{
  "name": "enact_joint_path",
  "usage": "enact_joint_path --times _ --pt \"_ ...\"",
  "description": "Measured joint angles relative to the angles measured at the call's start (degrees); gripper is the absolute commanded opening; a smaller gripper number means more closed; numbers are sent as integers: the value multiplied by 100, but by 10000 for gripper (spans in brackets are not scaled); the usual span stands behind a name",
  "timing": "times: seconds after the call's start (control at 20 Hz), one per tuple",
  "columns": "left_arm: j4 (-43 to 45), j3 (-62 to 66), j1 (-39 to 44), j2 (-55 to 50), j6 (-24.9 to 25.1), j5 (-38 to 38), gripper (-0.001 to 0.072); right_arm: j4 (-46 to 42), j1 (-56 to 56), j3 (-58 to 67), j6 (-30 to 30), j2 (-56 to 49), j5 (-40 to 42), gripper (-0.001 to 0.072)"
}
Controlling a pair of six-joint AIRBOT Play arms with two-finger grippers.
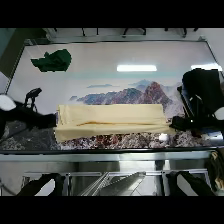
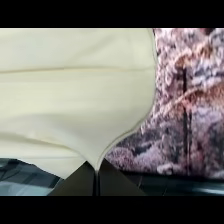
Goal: Fold the shirts.
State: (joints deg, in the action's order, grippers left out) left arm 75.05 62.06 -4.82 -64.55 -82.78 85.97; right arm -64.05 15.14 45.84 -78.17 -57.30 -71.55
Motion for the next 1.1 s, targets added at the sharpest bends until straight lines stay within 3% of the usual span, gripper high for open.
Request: enact_joint_path --times 0.3,0.7,0.75,0.8,0.85,0.9,0.95,1.1 --pt "22 2194 138 -2284 146 -190 14 144 -363 1596 -118 -1915 584 20" --pt "59 3397 114 -3738 186 0 14 525 -420 2391 -149 -3484 706 39" --pt "59 3429 111 -3823 186 61 15 560 -420 2411 -146 -3550 708 299" --pt "57 3449 107 -3882 186 66 16 573 -415 2426 -142 -3600 706 720" --pt "57 3467 103 -3912 186 59 70 586 -411 2446 -129 -3637 686 708" --pt "57 3480 101 -3921 186 55 375 603 -404 2474 -76 -3663 595 708" --pt "57 3486 90 -3910 186 24 555 625 -398 2524 0 -3681 422 708" --pt "55 3504 -15 -3724 70 -61 561 658 -302 2669 225 -3661 -247 708"
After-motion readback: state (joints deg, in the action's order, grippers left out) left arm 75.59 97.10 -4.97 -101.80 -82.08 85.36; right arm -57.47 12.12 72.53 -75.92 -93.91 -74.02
